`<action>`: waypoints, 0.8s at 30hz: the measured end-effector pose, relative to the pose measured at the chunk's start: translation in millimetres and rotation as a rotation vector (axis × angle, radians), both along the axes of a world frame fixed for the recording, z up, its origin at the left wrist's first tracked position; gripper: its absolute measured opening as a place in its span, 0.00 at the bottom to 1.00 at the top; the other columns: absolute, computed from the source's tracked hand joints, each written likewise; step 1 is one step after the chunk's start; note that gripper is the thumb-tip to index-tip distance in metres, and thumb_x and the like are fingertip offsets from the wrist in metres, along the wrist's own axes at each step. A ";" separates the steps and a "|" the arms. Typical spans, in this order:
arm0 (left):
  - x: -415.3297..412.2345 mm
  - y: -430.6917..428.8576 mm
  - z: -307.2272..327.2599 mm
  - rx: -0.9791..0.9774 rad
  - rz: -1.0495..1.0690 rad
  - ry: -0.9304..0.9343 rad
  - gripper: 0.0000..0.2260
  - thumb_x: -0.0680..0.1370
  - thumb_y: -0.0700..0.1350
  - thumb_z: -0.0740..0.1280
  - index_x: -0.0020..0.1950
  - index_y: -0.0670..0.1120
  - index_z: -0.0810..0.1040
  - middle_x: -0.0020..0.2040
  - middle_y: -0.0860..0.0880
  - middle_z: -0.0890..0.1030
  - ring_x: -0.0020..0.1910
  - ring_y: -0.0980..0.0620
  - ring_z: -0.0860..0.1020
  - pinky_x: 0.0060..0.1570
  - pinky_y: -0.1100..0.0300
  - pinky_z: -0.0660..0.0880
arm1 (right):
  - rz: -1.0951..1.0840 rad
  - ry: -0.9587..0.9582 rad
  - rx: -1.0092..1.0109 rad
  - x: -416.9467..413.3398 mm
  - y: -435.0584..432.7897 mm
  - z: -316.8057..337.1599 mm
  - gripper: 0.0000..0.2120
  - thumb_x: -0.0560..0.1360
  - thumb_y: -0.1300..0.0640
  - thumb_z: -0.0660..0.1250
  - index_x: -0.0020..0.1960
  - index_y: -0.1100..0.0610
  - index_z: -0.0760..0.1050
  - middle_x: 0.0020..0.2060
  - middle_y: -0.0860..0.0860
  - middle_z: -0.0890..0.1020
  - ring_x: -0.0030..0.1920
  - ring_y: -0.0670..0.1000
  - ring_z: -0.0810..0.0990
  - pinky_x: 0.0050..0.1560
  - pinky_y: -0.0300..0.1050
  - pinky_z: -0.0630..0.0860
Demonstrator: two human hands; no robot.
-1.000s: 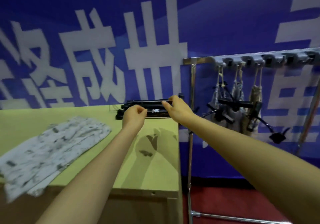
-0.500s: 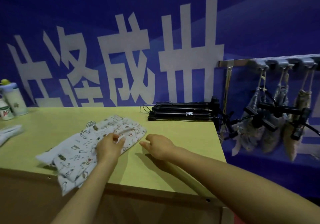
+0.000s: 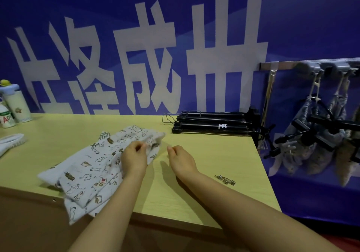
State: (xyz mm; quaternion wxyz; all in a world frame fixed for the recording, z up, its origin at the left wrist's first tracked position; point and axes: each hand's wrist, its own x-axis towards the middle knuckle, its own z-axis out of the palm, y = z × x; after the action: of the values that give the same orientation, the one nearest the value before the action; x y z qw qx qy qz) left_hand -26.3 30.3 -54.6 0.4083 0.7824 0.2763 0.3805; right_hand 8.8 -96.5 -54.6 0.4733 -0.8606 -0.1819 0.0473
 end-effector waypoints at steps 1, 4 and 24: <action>-3.2 -1.9 8.1 -0.036 -0.004 -0.096 0.06 0.79 0.43 0.62 0.45 0.43 0.76 0.38 0.50 0.78 0.37 0.49 0.75 0.34 0.60 0.70 | -0.003 0.030 0.036 0.6 0.2 0.7 0.22 0.81 0.44 0.49 0.62 0.58 0.71 0.57 0.55 0.79 0.59 0.58 0.76 0.54 0.48 0.70; -12.5 -6.6 32.1 -0.062 -0.014 -0.256 0.06 0.81 0.43 0.57 0.47 0.44 0.72 0.38 0.55 0.73 0.36 0.57 0.72 0.33 0.62 0.67 | 0.048 0.142 0.249 -0.3 0.2 1.8 0.23 0.80 0.42 0.52 0.66 0.56 0.69 0.61 0.52 0.77 0.61 0.55 0.76 0.61 0.51 0.70; -55.2 -65.5 127.3 -0.280 -0.618 -0.435 0.13 0.78 0.39 0.57 0.33 0.44 0.70 0.31 0.50 0.78 0.34 0.53 0.76 0.33 0.62 0.72 | 0.374 0.718 1.292 -33.2 -24.1 121.0 0.35 0.73 0.29 0.55 0.64 0.54 0.76 0.59 0.59 0.81 0.58 0.59 0.80 0.59 0.56 0.76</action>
State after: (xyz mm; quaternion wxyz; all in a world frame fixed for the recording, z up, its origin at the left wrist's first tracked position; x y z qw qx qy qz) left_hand -81.5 -35.1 72.7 0.6552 0.6664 -0.0155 0.3553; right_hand -24.4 -120.7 66.4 0.8971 -0.2995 -0.1511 0.2877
